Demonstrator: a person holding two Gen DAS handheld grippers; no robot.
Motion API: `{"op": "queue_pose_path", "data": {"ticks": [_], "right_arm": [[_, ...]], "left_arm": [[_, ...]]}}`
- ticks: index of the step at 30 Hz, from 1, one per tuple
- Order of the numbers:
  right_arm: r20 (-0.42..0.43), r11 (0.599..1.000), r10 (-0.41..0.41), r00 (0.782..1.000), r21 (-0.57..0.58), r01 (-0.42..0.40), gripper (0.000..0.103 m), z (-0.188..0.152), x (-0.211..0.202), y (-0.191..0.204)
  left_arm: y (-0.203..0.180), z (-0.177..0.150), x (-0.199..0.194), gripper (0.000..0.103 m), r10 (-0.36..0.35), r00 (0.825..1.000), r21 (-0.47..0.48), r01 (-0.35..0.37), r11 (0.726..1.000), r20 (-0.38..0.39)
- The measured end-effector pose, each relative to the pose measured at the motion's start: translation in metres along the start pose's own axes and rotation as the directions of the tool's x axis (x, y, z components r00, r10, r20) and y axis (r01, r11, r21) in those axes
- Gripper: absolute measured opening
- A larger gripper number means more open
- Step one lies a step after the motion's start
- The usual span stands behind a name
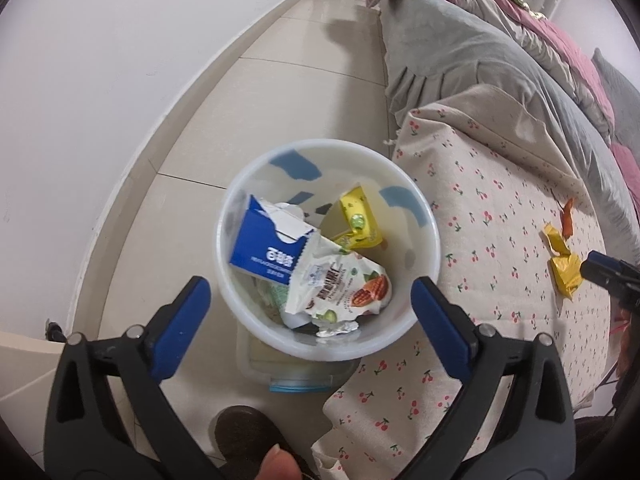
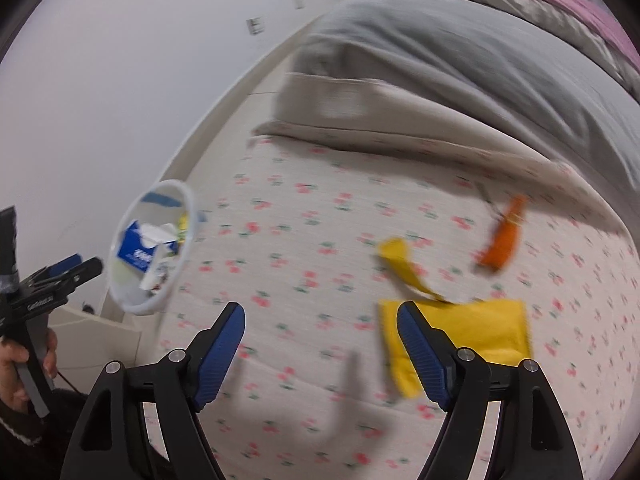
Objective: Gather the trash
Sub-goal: 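Move both tools back over the yellow wrapper and orange peel on the bed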
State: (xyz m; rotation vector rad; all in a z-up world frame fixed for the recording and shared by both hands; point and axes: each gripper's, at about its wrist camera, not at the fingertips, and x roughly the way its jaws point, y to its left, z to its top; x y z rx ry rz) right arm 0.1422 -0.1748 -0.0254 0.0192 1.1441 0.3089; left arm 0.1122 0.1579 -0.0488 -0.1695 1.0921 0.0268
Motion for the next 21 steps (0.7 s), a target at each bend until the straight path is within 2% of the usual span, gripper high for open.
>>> {"op": "queue_pose_path", "data": {"ticks": [6,11,16,21], "right_arm": [[-0.032,0.996,-0.057,0.998,0.069,0.059,0.084,-0.009,-0.006,-0.045],[-0.068,0.992,-0.113,0.991,0.042,0.116,0.085,-0.016,-0.006,-0.069],[-0.135,0.983,-0.162,0.978,-0.106,0.148,0.085,-0.027,-0.002,-0.074],[-0.144,0.928,-0.273,0.951,-0.300,0.221,0.085,-0.039,0.012,-0.069]], "left_arm": [[-0.017,-0.002,0.002,0.100,-0.020,1.000,0.033,0.021,0.999,-0.013],[-0.029,-0.004,0.003,0.100,-0.033,0.999,0.050,0.034,0.998,-0.027],[-0.033,-0.005,0.005,0.100,-0.038,0.999,0.055,0.039,0.998,-0.035],[-0.033,-0.006,0.009,0.100,-0.030,0.999,0.054,0.032,0.998,-0.045]]}}
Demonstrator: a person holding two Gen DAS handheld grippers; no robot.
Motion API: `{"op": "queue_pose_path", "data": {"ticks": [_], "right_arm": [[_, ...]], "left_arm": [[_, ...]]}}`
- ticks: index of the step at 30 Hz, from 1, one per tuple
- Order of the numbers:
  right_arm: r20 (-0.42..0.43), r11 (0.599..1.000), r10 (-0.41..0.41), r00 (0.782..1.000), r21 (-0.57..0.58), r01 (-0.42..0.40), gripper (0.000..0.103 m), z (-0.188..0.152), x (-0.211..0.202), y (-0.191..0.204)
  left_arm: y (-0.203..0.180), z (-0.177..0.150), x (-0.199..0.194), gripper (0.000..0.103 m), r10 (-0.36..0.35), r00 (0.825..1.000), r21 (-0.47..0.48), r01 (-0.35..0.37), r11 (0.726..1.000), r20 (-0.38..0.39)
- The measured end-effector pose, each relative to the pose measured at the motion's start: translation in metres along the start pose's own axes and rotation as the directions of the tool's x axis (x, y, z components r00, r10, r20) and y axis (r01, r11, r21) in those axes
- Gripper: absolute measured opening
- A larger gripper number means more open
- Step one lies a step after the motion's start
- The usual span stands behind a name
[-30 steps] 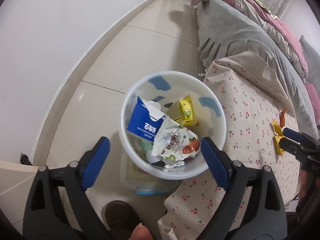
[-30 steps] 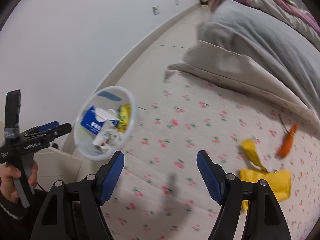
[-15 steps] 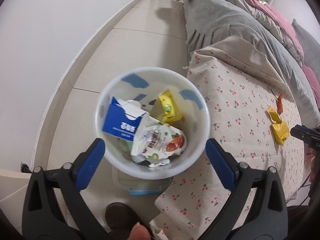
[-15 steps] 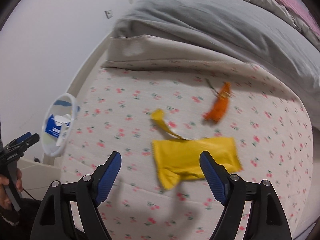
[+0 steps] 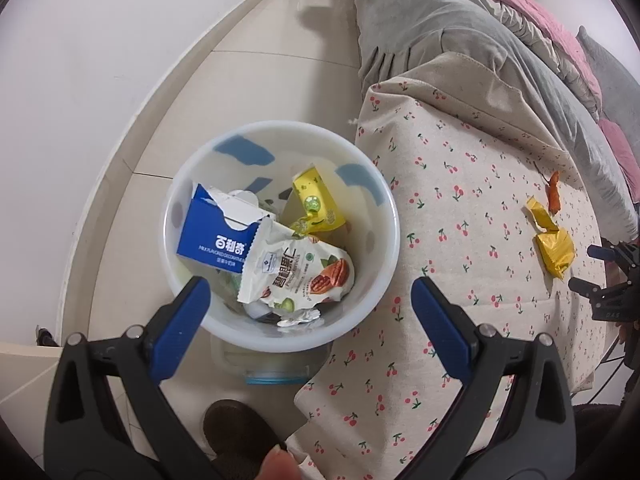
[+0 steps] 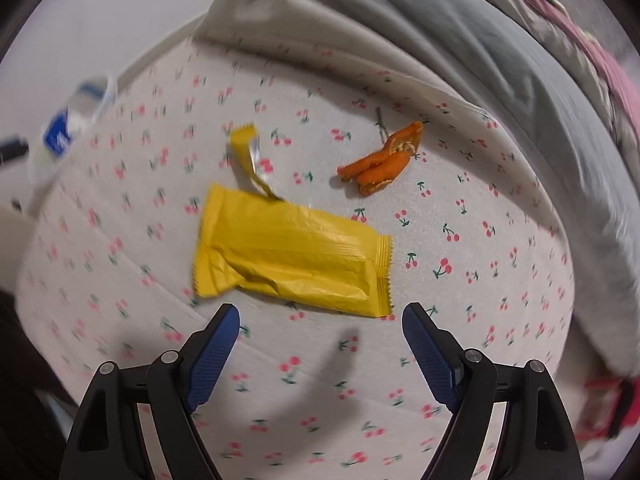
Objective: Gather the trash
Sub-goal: 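Move both tools back over the yellow wrapper and orange peel on the bed, then close the right tool on the yellow wrapper with foil strip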
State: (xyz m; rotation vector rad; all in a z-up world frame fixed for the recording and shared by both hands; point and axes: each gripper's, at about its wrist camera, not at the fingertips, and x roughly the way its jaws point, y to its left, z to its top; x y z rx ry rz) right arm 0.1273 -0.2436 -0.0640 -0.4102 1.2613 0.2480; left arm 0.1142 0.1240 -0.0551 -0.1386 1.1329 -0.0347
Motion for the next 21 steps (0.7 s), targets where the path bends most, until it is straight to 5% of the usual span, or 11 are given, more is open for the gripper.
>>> {"op": "queue_pose_path", "data": {"ticks": [10,18,21], "right_arm": [[0.007,0.985,-0.069,0.998,-0.161,0.069,0.085,0.021,0.026,0.012],[-0.009,0.989,0.108,0.994,-0.101,-0.108,0.084,0.046,0.038,0.015],[-0.013,0.983,0.176,0.984,-0.057,-0.176,0.076,0.054,0.042,0.009]], "left_arm": [[-0.005,0.000,0.005,0.100,-0.011,1.000,0.002,0.011,1.000,-0.015],[-0.010,0.000,0.011,0.100,-0.025,0.999,0.000,0.025,1.000,-0.036],[-0.015,0.001,0.012,0.100,-0.029,0.999,0.006,0.029,1.000,-0.036]]}}
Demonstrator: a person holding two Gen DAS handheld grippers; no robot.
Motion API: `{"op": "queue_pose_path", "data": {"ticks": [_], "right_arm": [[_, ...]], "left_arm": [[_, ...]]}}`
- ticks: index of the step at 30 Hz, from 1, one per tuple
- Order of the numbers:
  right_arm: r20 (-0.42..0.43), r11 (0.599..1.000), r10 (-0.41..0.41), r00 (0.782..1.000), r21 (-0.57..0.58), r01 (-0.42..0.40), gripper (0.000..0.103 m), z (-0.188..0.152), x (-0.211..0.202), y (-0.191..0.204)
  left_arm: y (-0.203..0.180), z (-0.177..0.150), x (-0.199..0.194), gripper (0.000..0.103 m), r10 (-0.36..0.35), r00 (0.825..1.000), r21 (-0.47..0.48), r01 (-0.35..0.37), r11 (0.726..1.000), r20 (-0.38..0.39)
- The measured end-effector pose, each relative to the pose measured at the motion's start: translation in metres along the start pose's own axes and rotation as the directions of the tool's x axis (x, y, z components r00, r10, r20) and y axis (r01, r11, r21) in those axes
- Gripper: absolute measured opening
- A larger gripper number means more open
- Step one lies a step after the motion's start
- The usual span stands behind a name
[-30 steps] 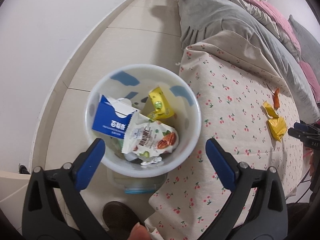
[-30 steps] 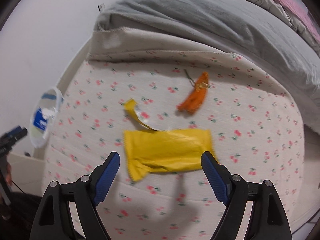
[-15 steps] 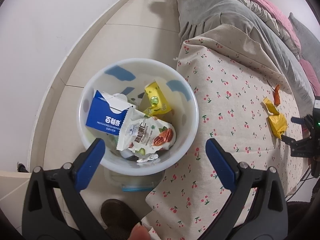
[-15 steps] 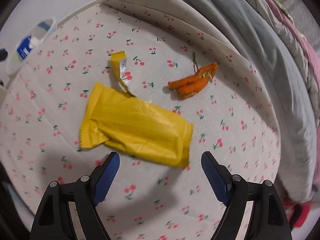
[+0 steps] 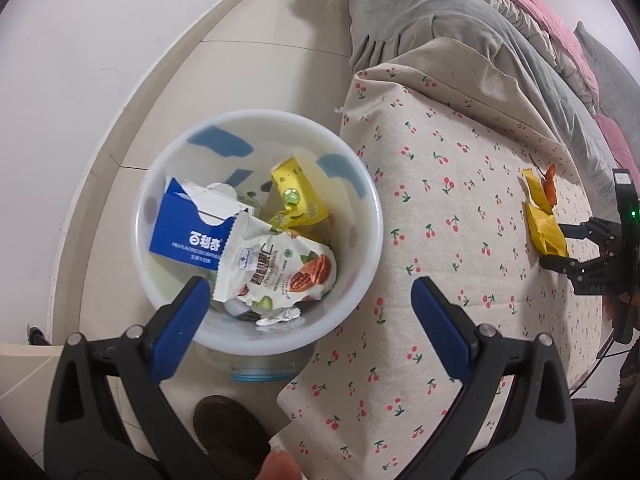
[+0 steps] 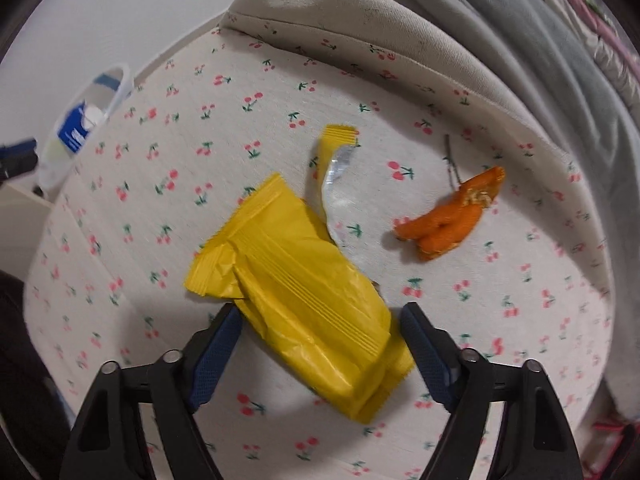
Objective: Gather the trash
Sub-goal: 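Close the right tool on the yellow wrapper with foil strip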
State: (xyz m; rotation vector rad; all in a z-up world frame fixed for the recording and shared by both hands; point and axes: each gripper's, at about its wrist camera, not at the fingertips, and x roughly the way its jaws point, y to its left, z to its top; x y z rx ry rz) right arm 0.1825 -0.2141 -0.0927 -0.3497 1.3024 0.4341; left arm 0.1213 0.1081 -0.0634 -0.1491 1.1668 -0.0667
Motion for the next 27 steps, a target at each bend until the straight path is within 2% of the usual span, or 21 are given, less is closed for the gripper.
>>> {"op": "queue_pose_path", "data": {"ticks": [4,12,14,22,27], "right_arm": [[0.007,1.000,0.001,1.000,0.025,-0.001,0.060,0.008,-0.001,-0.003],[0.042,0.990,0.066,0.997,0.124,-0.070,0.046,-0.013,-0.017,-0.038],[0.062,0.985,0.079,0.995,0.146,-0.087,0.046,-0.028,-0.024,-0.042],[0.140,0.969,0.082,0.987,0.219,-0.111,0.046,-0.054,-0.062,-0.071],[0.186,0.941,0.037,0.982,0.323,-0.096,0.046,-0.071,-0.084,-0.091]], "left_arm": [[-0.011,0.002,0.000,0.100,-0.004,1.000,0.015,0.004,1.000,0.002],[-0.051,0.009,0.009,0.100,-0.011,1.000,0.085,0.012,0.996,-0.011],[-0.063,0.011,0.011,0.100,-0.015,1.000,0.103,0.016,0.995,-0.011],[-0.126,0.023,0.020,0.100,-0.048,0.999,0.181,0.050,0.982,-0.018],[-0.168,0.032,0.030,0.100,-0.069,0.997,0.224,0.072,0.972,-0.019]]}}
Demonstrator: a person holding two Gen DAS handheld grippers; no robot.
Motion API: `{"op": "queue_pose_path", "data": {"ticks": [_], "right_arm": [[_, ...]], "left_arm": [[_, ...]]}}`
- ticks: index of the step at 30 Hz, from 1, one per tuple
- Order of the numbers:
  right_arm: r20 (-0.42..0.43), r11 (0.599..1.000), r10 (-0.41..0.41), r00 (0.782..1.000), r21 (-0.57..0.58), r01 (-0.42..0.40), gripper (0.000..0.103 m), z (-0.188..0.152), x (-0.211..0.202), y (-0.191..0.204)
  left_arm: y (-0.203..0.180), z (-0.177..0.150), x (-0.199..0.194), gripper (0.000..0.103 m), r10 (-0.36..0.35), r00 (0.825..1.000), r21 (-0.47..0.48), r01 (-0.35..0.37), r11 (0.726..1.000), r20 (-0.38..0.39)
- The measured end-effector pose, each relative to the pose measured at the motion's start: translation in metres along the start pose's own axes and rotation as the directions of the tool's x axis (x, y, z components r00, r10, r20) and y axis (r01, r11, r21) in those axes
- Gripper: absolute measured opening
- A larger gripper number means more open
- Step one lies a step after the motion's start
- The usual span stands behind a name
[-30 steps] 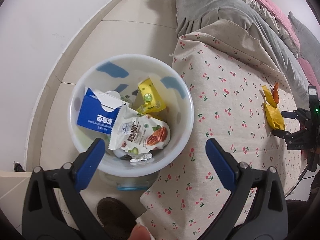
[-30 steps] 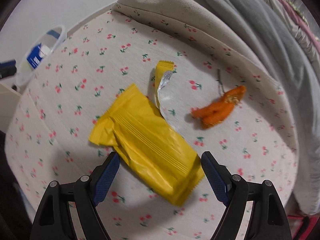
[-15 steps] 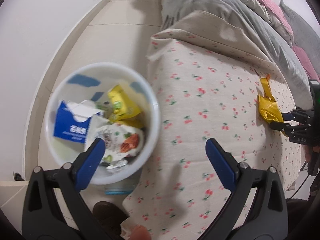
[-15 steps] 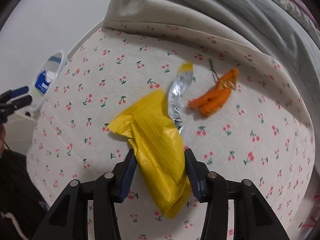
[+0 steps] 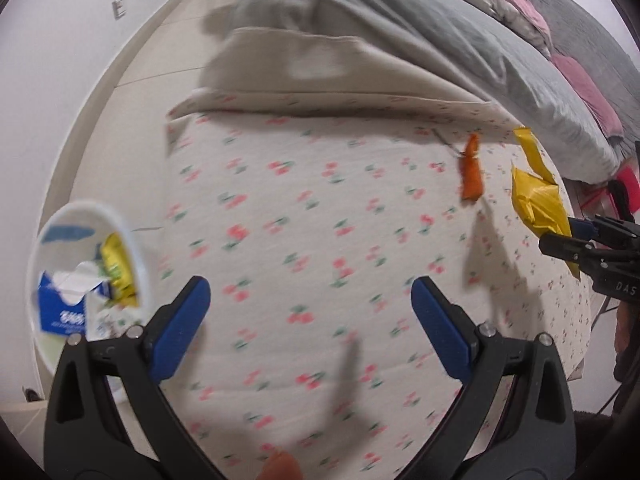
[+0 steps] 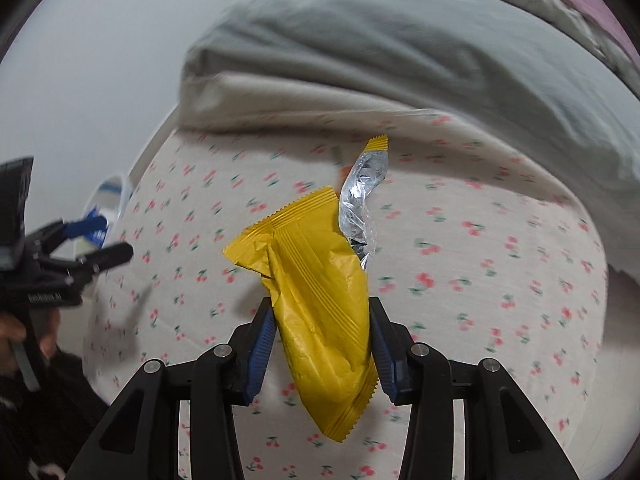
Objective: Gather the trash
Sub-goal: 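Close the right tool on the yellow wrapper with foil strip, then grasp the orange peel with the left tool while the right tool holds the yellow wrapper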
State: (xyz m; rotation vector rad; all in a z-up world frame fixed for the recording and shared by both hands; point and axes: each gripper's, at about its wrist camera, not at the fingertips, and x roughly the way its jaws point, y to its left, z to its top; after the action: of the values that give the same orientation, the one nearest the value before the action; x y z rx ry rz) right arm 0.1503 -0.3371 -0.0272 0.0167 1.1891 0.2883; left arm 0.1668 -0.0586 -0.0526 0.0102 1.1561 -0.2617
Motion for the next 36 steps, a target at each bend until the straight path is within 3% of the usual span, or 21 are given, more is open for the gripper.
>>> {"op": "queue_pose_path", "data": {"ticks": [12,18,21,24,26,32,35,36], "right_arm": [[0.039,0.974,-0.095,0.995,0.208,0.085,0.046,-0.010,-0.025,-0.059],[0.045,0.960,-0.117,0.992,0.260,0.101,0.046,-0.015,-0.031,-0.077],[0.044,0.954,-0.120,0.992,0.280,0.103,0.046,-0.017,-0.028,-0.081],[0.044,0.947,-0.123,0.991,0.303,0.104,0.046,-0.020,-0.027,-0.084],[0.044,0.943,-0.121,0.992,0.316,0.102,0.046,-0.022,-0.027,-0.086],[0.033,0.938,-0.119,0.992,0.331,0.101,0.046,-0.025,-0.024,-0.089],[0.032,0.936,-0.118,0.992,0.337,0.101,0.046,-0.026,-0.023,-0.088],[0.031,0.936,-0.119,0.992,0.338,0.101,0.046,-0.026,-0.022,-0.088]], "left_arm": [[-0.084,0.034,0.029,0.100,-0.083,0.996,0.065,0.081,0.995,0.026],[-0.115,0.044,0.044,0.094,-0.149,0.988,0.089,0.144,0.986,0.044],[-0.121,0.047,0.051,0.085,-0.163,0.985,0.089,0.158,0.983,0.052],[-0.123,0.049,0.060,0.070,-0.171,0.984,0.077,0.168,0.983,0.045],[-0.125,0.048,0.066,0.047,-0.177,0.984,0.073,0.175,0.982,0.032],[-0.126,0.047,0.071,0.041,-0.198,0.979,0.082,0.194,0.978,0.042],[-0.122,0.048,0.072,0.020,-0.198,0.979,0.079,0.194,0.978,0.044],[-0.120,0.048,0.072,0.019,-0.204,0.978,0.075,0.201,0.977,0.038]]}}
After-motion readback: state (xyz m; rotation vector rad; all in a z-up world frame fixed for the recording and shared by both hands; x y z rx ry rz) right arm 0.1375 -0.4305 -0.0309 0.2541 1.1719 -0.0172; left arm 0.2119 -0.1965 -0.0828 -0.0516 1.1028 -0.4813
